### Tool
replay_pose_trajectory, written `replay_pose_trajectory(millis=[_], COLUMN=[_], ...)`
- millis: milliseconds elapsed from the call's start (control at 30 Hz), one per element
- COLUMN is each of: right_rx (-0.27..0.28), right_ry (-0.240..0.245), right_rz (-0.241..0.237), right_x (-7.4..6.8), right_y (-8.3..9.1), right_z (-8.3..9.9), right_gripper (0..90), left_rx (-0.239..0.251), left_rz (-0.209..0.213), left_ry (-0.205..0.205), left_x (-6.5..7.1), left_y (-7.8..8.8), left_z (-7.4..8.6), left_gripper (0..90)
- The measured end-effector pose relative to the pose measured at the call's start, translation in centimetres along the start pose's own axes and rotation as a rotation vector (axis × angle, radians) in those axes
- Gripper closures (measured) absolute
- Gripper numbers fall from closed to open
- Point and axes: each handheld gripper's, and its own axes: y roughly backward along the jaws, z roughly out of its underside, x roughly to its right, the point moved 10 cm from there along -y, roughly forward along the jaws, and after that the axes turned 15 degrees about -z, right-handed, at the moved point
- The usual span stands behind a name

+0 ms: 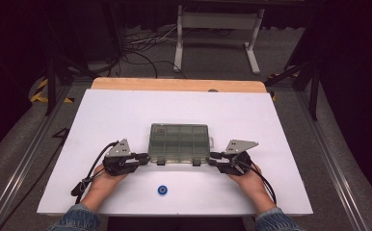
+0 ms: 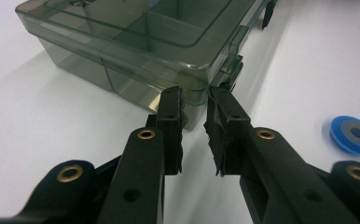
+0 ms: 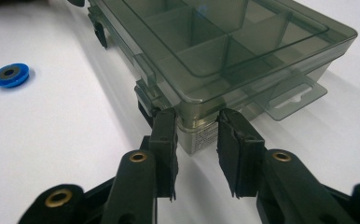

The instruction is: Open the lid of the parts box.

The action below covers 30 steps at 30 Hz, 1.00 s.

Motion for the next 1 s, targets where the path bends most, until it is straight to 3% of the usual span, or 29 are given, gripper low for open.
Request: replay_pose_trajectory(millis=[100, 167, 433, 800, 1000], right_rx=[-0.001, 0.015, 0.053, 0.124, 0.122], right_ry=[0.005, 0.02, 0.048, 0.049, 0.047], right_rz=[0.003, 0.005, 0.016, 0.007, 0.01], right_x=[0.0, -0.2, -0.4, -0.6, -0.6], right_y=[0.1, 0.4, 0.7, 1.0, 1.0], right_z=[0.0, -0.4, -1.2, -2.1, -2.0], right_gripper=[70.1, 75.8, 82.6, 84.9, 83.2], left_rx=[0.006, 0.017, 0.091, 0.152, 0.173], left_rz=[0.001, 0.002, 0.026, 0.027, 0.038], left_ry=[-0.002, 0.0, 0.052, 0.073, 0.098], left_x=[0.0, 0.0, -0.2, -0.5, -0.6], left_y=[0.2, 0.4, 0.7, 1.0, 0.8], left_z=[-0.2, -0.5, -1.4, -2.3, -2.6], left_gripper=[77.7, 79.1, 80.5, 80.6, 80.7])
